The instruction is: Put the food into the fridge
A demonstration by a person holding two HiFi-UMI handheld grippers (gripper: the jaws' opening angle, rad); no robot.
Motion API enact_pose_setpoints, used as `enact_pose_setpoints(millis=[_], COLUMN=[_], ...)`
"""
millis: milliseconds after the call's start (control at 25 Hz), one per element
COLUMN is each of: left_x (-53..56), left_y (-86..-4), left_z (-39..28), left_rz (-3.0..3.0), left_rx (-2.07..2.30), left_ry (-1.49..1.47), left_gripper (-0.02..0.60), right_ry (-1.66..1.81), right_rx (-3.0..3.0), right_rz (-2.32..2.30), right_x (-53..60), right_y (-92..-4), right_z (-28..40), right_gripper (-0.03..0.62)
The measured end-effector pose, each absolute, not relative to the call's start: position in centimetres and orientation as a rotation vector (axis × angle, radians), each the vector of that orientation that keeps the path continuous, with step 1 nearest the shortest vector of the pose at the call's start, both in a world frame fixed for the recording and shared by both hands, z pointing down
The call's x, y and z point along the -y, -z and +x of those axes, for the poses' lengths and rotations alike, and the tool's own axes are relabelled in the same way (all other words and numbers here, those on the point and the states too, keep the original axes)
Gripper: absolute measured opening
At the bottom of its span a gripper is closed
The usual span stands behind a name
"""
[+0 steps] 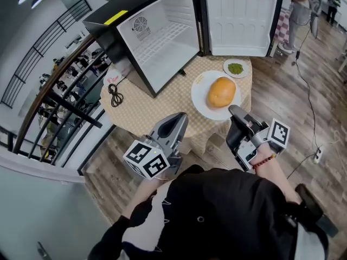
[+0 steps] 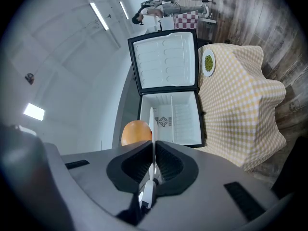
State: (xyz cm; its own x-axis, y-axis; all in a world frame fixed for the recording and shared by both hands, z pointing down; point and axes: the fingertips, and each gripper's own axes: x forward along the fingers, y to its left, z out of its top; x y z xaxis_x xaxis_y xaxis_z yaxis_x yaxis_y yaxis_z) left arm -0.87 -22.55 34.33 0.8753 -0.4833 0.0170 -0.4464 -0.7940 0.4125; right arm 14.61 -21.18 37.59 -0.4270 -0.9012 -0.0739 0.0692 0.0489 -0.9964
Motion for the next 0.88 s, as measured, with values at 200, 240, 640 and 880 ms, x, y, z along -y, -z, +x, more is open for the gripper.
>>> enact_pose_setpoints(millis=[200,240,640,880], left_x=[22.0,22.0,22.0,28.1], left_y=[-34.9,-35.1,-35.5,-35.9], left_z=[-0.6,-0.7,-0.7,0.0], left_rz=[2.632,2.630,2.613,2.595], left_rx=[0.677,0.682,0.698,0.708], left_ry=[0.109,0.106,0.120,0.123], left_gripper=[0.012,0.012,0.012,0.012], right_ry=[1.501,1.501,1.517,1.542], right_rx=[-1.490,-1.489,-1.501,-1.496], right_rz=[-0.868,-0.868,-0.870,-0.883], right_x=[21.1,21.1,21.3,27.2], right_y=[-38.0,-38.1,-38.6,-39.0], right_z=[15.0,15.0,14.9,15.8], right_gripper=[0.025,0.025,0.025,0.025])
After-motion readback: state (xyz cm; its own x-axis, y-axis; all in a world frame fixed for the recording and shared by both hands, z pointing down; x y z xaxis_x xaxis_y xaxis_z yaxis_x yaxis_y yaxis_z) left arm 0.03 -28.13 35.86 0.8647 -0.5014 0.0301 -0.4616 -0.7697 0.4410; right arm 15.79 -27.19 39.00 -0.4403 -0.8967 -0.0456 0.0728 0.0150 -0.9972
